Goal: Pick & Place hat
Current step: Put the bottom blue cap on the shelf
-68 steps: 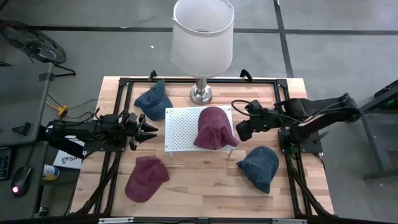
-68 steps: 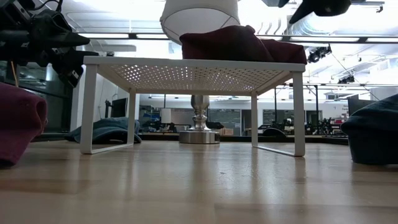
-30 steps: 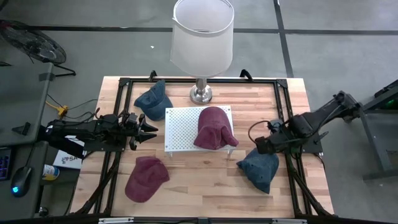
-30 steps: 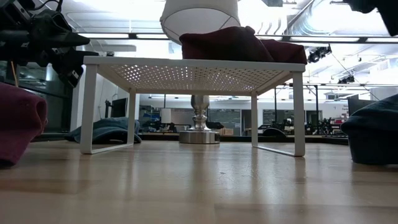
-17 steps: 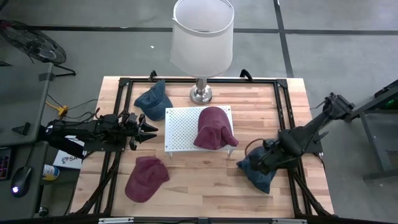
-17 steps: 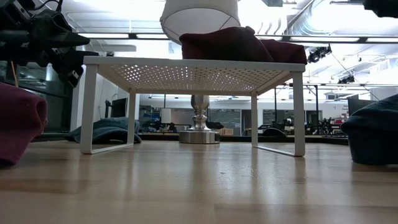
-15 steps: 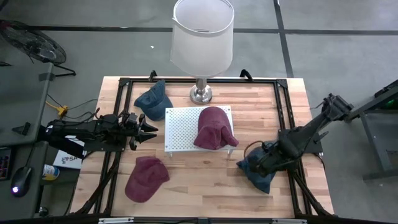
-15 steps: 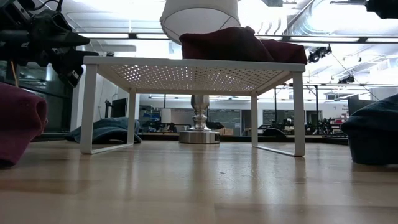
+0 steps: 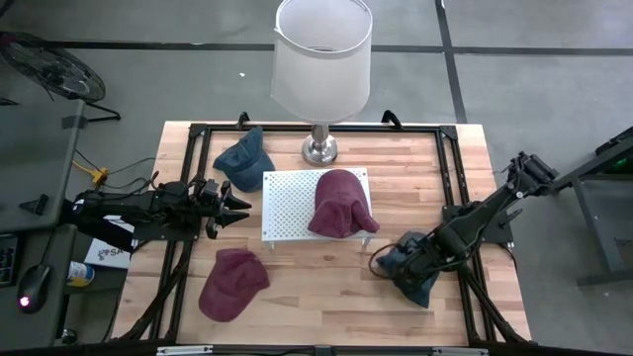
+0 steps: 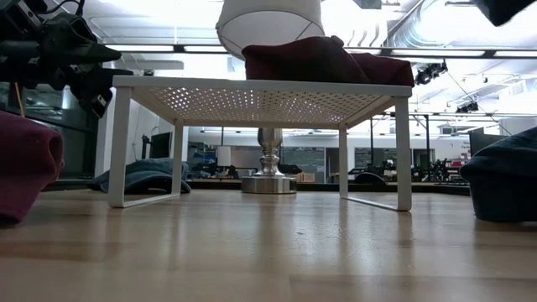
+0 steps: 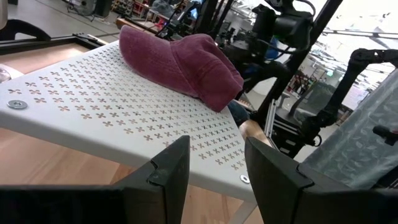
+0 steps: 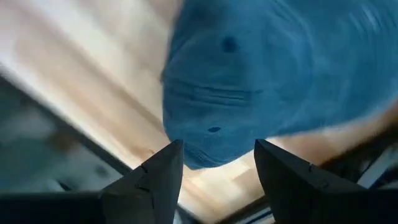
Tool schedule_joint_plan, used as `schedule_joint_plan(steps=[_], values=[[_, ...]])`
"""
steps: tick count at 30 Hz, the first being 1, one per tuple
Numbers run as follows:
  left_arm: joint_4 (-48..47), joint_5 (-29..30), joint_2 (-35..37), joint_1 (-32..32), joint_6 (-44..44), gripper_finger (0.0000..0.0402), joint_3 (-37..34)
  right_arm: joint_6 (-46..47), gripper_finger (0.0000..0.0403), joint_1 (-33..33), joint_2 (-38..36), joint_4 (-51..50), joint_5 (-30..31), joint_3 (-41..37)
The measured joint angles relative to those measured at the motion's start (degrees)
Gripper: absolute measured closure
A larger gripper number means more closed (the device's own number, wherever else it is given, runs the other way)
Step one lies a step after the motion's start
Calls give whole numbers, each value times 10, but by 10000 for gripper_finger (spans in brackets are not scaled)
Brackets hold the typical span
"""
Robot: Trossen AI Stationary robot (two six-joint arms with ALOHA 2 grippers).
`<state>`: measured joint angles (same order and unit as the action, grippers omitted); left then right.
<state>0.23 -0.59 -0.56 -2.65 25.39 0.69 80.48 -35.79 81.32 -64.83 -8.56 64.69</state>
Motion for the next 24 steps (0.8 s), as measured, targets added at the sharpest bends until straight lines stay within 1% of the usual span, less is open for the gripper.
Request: schedule_joint_plan(steps=[4, 7, 10, 13, 17, 24], values=[[0, 0, 0, 0, 0, 247, 0, -239, 212, 0, 0, 20, -4, 1], [0, 0, 0, 0, 0, 247, 0, -393, 212, 0, 0, 19, 28, 1], [0, 0, 0, 0, 0, 247, 0, -502, 212, -1, 0, 17, 69, 1], [0, 0, 0, 0, 0, 247, 0, -580, 212, -7, 0, 18, 96, 1], [0, 0, 0, 0, 0, 247, 0, -656, 212, -25, 0, 17, 102, 1], [0, 0, 0, 0, 0, 247, 0, -724, 212, -73, 0, 13, 143, 1]])
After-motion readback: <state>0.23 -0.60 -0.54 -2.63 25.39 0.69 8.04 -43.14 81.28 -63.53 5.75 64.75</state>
